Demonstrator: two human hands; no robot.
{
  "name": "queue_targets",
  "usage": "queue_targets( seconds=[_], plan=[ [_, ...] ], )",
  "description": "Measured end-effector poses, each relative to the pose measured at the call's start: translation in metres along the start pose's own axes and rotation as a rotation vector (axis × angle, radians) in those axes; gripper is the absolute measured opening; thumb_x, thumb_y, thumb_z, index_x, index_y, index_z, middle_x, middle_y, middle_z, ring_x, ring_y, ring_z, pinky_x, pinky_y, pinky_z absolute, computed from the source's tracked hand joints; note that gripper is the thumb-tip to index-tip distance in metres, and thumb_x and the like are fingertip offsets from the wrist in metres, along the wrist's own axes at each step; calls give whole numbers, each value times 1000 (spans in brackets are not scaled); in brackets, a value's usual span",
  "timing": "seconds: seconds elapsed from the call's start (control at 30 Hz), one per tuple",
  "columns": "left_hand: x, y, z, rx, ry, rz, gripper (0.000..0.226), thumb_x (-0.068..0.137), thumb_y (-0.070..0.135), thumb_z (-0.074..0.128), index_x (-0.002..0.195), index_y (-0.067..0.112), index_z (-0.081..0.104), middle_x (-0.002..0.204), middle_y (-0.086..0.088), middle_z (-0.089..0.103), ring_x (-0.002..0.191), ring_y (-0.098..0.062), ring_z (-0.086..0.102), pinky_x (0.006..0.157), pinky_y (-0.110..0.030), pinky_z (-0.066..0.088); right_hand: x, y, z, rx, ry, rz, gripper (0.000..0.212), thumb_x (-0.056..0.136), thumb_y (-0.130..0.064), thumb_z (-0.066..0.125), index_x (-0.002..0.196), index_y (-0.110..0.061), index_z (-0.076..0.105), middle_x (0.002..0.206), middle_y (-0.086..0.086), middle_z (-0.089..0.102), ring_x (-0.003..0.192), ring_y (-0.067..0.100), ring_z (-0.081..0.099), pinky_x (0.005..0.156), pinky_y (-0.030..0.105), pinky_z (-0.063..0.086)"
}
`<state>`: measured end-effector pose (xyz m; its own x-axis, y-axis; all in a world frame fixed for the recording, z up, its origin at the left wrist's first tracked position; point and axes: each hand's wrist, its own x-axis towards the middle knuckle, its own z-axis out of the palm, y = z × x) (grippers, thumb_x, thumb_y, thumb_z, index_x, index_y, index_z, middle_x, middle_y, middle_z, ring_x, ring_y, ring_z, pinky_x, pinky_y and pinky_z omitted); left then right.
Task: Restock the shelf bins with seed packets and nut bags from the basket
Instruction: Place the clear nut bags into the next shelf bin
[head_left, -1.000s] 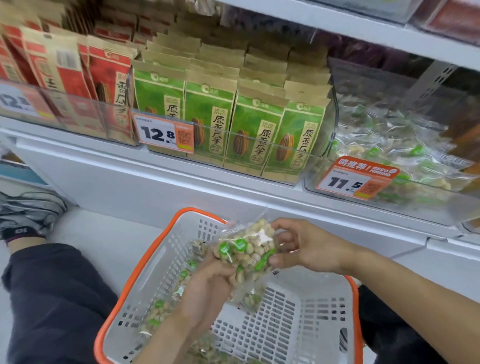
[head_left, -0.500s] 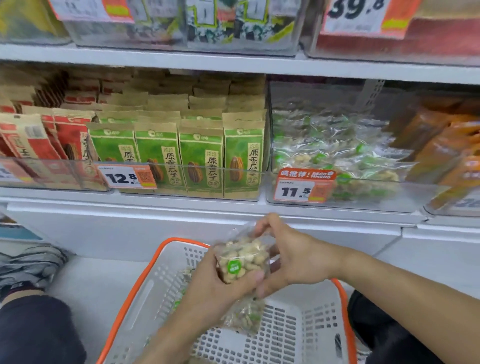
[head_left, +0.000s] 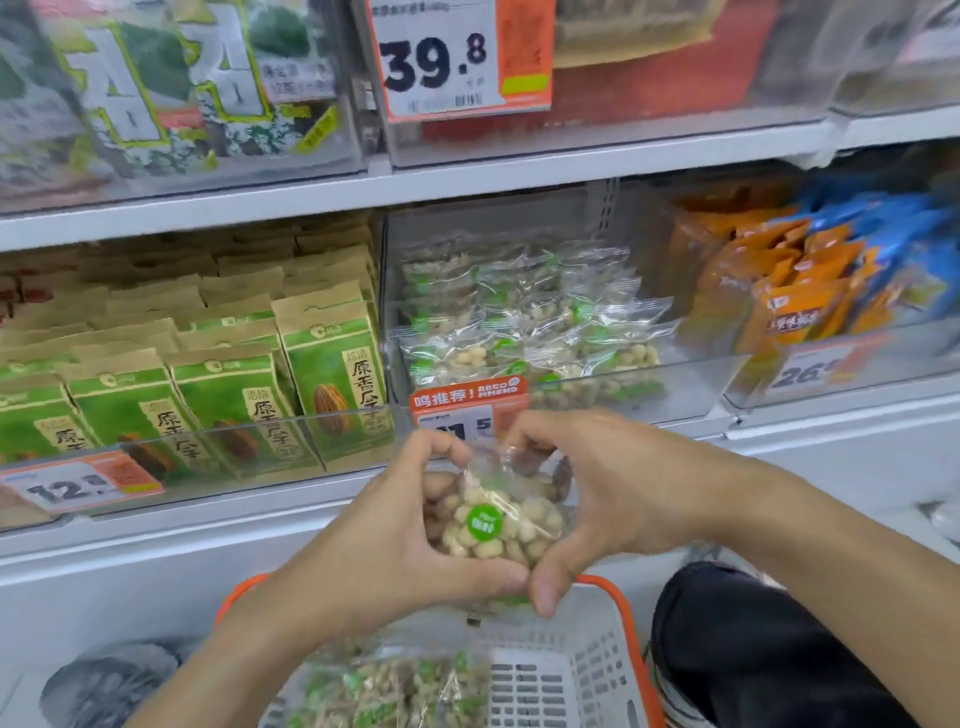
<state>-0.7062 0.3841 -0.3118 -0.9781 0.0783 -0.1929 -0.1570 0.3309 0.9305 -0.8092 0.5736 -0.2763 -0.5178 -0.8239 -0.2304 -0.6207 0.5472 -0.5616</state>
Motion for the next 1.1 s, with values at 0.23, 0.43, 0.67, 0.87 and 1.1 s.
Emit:
queue_targets(
  seconds=[0.23, 0.43, 0.67, 0.87, 1.1],
  plan=[
    [37, 33, 51, 139, -119, 39, 71, 70, 52, 73, 124, 35, 29, 74, 24, 67, 58, 5, 55, 57, -10, 39, -40, 59, -5, 136, 91, 37, 80, 46, -52, 96, 107, -40, 46, 90, -20, 55, 76, -3, 51, 65, 20, 39],
    [77, 69, 70, 447, 77, 328, 76, 67, 90, 43, 127, 46, 27, 87, 28, 67, 75, 7, 61, 64, -14, 42, -69, 79, -24, 202, 458, 0, 73, 49, -46, 98, 103, -31, 51, 93, -12, 66, 85, 4, 64, 76, 31, 53],
    [166, 104, 66, 506, 508, 690, 31, 103, 35, 37, 107, 13, 58, 101, 3, 61, 94, -10, 54, 81, -14, 37, -68, 117, -56, 193, 1095, -84, 72, 58, -40, 90, 119, -28, 53, 112, -22, 60, 106, -7, 59, 92, 12, 47],
    [278, 86, 32, 899, 373, 259, 39, 100, 22, 44, 137, 11, 45, 138, -15, 50, 124, -31, 48, 105, -40, 39, -43, 157, -48, 224, 1213, -30, 71, 68, -20, 92, 126, -24, 51, 118, -14, 60, 112, 1, 58, 96, 20, 49],
    [330, 88, 14, 1055, 170, 112, 58, 103, 48, 24, 154, 19, 21, 163, -4, 17, 150, -25, 17, 121, -42, 16, -30, 161, -50, 164, 1214, 1, 70, 70, -22, 89, 129, -21, 51, 115, -24, 52, 110, -7, 54, 90, 3, 38]
  ],
)
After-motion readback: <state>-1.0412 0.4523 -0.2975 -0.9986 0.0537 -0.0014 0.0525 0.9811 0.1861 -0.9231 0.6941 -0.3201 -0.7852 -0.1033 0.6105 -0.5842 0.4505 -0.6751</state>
